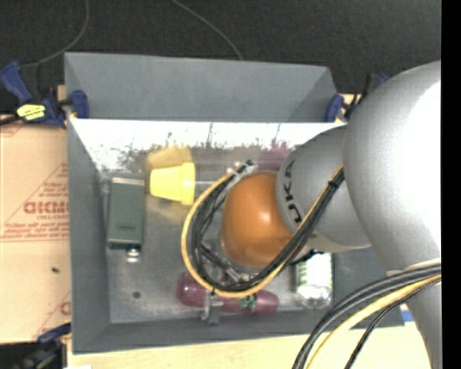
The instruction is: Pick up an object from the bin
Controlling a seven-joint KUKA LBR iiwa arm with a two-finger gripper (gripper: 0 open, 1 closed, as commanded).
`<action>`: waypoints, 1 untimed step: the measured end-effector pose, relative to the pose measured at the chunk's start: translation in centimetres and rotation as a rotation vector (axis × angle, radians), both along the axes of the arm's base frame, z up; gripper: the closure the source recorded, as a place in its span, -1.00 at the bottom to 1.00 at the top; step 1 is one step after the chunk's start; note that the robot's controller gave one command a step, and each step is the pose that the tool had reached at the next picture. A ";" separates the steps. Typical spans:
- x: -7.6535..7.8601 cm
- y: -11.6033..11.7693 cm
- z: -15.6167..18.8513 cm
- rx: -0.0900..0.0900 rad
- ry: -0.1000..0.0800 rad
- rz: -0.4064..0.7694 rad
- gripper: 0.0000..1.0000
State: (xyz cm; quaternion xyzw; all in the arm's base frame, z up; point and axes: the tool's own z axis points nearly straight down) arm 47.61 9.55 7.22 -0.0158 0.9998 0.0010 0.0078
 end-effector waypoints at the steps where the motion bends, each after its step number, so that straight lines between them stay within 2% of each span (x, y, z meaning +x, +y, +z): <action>1: -0.5 -2.3 -0.2 0.002 0.018 -0.312 1.00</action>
Offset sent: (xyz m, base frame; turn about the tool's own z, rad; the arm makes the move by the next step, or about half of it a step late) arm 0.0000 0.0000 0.0000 0.0000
